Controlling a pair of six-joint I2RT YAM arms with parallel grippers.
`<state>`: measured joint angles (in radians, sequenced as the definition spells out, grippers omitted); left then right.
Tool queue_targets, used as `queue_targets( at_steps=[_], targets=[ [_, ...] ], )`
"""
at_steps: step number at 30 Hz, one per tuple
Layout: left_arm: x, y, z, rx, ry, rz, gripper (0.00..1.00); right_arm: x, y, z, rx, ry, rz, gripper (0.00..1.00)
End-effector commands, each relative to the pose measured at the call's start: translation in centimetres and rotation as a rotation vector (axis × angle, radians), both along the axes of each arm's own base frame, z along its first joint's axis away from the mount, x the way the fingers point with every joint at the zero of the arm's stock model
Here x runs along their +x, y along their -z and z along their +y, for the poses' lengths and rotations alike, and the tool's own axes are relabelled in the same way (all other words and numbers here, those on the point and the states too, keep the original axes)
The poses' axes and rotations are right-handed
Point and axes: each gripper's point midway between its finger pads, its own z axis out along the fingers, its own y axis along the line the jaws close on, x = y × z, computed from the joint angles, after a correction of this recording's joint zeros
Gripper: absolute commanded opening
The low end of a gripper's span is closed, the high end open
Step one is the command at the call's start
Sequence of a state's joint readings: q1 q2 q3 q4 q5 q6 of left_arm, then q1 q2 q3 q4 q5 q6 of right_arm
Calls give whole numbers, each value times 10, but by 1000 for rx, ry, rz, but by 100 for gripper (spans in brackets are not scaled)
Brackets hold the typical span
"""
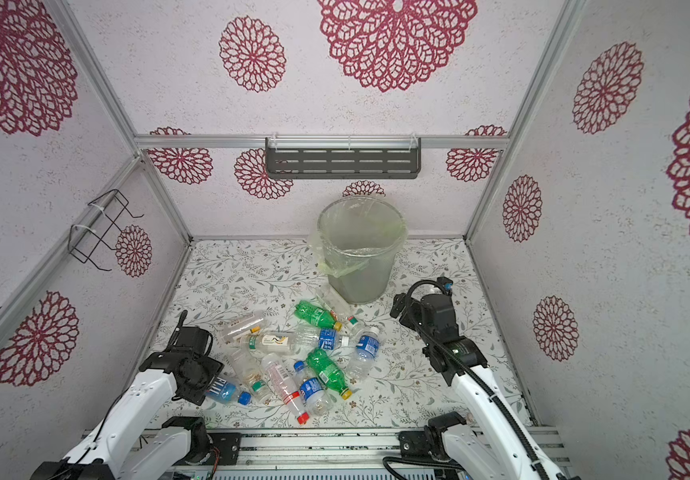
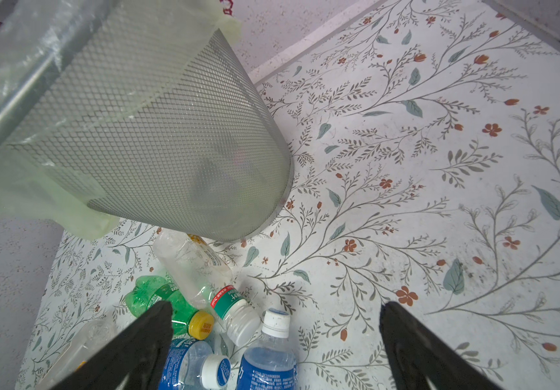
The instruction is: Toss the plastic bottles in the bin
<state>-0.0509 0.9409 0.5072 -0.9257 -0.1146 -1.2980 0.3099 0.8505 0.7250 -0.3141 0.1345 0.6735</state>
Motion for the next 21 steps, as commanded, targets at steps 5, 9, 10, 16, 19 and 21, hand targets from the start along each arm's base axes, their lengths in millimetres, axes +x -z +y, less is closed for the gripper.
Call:
queue_targets(
  at_steps=[5, 9, 10, 16, 19, 21],
  targets=[
    [12, -26, 7, 52, 44, -42, 67, -4, 20, -3, -18, 8, 68, 99],
    [14, -35, 9, 64, 62, -60, 67, -5, 29, -1, -24, -2, 100, 99],
    [16, -38, 9, 67, 66, -69, 67, -5, 32, 0, -24, -5, 108, 99],
    [32, -60, 8, 70, 104, -148, 68, -6, 46, 2, -28, -15, 144, 99],
    [42, -73, 7, 74, 133, -189, 65, -5, 53, 4, -27, -22, 165, 99],
    [49, -82, 6, 79, 155, -215, 65, -6, 57, 4, -28, -27, 181, 99]
  ],
)
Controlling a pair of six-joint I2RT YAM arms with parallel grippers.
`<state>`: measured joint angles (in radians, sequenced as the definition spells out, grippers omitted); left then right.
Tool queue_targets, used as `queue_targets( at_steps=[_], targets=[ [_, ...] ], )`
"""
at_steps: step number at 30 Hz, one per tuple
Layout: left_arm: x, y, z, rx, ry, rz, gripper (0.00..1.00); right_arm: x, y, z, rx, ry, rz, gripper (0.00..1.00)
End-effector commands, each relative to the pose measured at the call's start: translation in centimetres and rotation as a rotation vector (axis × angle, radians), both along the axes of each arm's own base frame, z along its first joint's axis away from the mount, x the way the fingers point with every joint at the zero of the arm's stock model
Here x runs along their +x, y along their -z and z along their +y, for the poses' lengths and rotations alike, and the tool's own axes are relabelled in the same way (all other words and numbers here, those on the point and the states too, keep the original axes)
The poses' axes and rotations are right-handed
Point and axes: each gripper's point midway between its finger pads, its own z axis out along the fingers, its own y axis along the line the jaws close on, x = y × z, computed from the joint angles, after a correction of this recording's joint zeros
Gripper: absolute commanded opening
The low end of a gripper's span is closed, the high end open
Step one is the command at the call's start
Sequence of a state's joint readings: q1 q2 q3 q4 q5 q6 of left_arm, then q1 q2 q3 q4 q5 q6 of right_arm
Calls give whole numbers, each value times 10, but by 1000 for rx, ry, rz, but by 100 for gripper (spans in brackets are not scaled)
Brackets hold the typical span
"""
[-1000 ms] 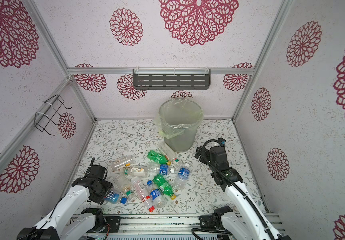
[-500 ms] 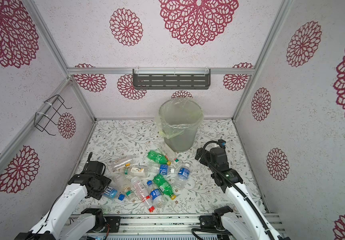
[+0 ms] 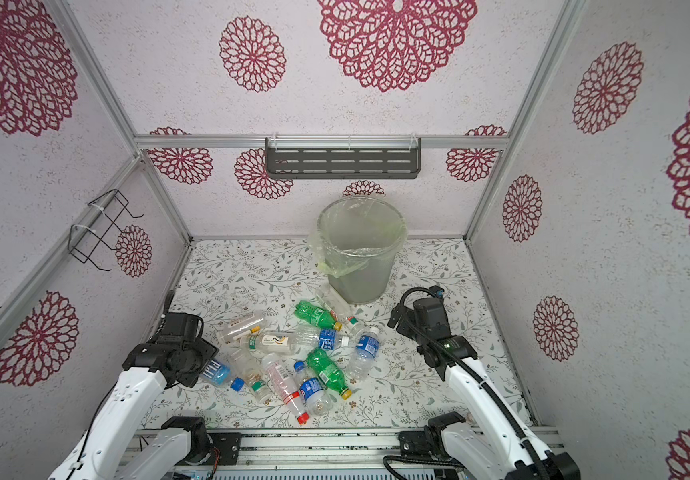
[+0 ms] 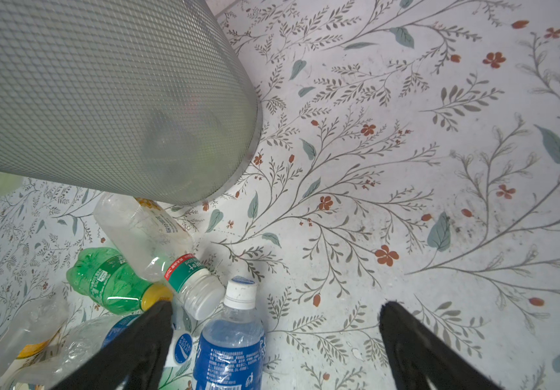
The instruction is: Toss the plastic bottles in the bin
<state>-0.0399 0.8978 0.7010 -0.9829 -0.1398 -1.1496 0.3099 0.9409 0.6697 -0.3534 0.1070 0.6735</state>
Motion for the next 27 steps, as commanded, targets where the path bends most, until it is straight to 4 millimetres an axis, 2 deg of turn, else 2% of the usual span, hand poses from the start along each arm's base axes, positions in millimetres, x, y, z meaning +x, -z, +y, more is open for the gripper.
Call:
queue_targets(
  at_steps=[1, 7, 20, 27],
  targets=[
    [16, -21, 1, 21, 45, -66, 64, 2, 1, 2, 13, -6, 7, 99],
    [42, -44, -7, 20, 136, -123, 63, 2, 16, 6, 16, -15, 51, 99],
    [93, -83, -19, 20, 244, -206, 61, 5, 25, 11, 40, -20, 74, 99],
    [127, -90, -44, -25, 309, -235, 61, 5, 27, 11, 46, -11, 79, 99]
  ],
)
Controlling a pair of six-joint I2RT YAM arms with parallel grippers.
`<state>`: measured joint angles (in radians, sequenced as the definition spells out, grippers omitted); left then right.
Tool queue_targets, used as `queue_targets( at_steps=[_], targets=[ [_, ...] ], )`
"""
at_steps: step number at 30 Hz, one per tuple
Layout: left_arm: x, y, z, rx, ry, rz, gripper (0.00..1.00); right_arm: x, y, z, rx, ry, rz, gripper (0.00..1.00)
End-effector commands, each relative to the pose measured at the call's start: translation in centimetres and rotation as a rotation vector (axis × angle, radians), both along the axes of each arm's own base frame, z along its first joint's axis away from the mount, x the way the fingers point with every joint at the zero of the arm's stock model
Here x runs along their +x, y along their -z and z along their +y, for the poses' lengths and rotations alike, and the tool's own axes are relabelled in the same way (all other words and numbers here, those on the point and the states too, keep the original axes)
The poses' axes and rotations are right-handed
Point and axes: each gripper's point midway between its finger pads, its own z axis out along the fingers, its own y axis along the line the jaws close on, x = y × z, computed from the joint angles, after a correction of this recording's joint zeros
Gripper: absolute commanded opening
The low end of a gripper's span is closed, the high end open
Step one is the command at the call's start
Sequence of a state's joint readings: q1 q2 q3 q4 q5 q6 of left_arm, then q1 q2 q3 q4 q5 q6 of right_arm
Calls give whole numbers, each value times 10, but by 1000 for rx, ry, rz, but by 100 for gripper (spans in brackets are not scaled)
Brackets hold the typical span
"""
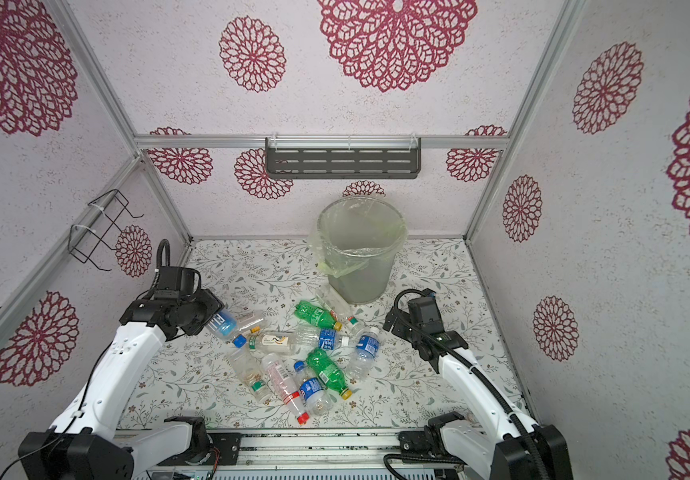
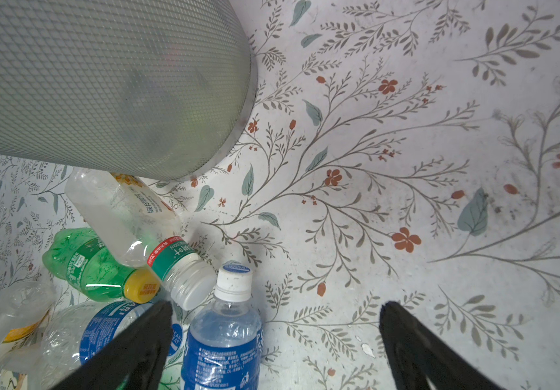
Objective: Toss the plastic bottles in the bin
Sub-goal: 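Lift the clear bottle with the left gripper and carry it over the bin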
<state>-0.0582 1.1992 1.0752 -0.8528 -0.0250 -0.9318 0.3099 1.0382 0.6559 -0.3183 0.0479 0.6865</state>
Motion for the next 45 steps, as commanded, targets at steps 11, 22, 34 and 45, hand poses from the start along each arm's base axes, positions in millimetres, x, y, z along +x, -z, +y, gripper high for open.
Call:
queue_targets(
  at_steps=[11, 22, 34, 45],
  targets=[
    [65, -24, -54, 5, 174, -40, 61, 2, -2, 2, 27, 10, 1, 99],
    [109, -62, -99, -48, 292, -101, 62, -5, 1, -2, 23, 19, 0, 99],
    [139, -119, -132, -156, 347, -247, 62, -9, 7, -3, 23, 23, 11, 99],
    [151, -186, -162, -318, 423, -465, 62, -10, 5, -7, 19, 41, -2, 99]
  ],
)
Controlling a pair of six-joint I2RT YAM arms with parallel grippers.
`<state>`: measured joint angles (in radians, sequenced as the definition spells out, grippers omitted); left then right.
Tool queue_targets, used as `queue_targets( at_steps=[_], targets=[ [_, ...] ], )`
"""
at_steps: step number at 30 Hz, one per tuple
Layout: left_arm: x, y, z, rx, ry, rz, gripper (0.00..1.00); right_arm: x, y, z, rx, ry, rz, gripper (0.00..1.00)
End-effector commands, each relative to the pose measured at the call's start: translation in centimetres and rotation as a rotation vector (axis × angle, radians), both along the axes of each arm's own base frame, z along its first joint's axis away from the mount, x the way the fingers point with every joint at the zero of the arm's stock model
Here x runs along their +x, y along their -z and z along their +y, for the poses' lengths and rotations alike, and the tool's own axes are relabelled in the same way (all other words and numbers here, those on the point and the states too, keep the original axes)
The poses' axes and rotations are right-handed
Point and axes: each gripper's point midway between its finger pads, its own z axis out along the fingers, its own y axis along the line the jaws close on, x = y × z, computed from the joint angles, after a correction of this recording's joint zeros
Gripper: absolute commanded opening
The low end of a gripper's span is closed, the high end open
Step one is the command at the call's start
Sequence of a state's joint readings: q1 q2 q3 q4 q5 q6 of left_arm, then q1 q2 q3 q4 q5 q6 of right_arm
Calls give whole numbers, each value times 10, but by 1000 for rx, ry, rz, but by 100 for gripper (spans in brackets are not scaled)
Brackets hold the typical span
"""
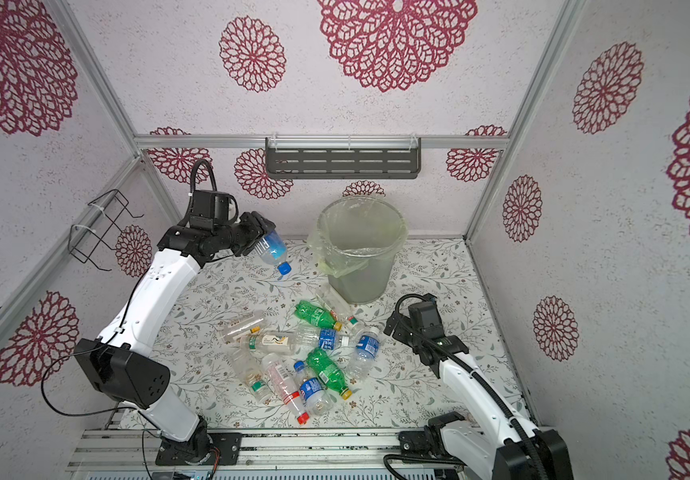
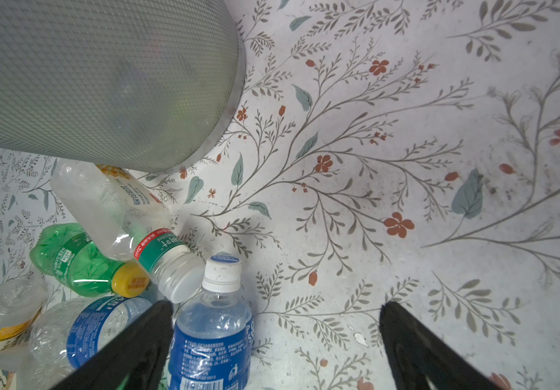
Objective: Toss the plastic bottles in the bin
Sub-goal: 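Lift the clear bottle with the left gripper and carry it over the bin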
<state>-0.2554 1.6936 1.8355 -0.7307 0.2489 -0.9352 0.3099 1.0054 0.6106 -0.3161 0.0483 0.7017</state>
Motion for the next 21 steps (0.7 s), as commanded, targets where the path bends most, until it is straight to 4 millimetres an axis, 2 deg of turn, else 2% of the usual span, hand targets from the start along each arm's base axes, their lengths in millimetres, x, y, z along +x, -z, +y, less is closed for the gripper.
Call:
queue_targets(
  at_steps=[1, 7, 10, 16, 21],
  targets=[
    [2, -42, -14, -95, 45, -129, 62, 0, -5, -4, 13, 31, -19, 99],
    [-14, -68, -28, -198, 106, -213, 62, 3, -9, -1, 34, 32, -41, 99],
    [-24, -71, -26, -189, 101, -246, 62, 3, -9, -1, 38, 35, -44, 99],
    [-35, -61, -17, -147, 42, -287, 63, 4, -7, -1, 38, 35, -42, 99],
    [-34, -65, -32, -123, 75, -280, 62, 3, -6, -1, 39, 35, -38, 99]
  ],
)
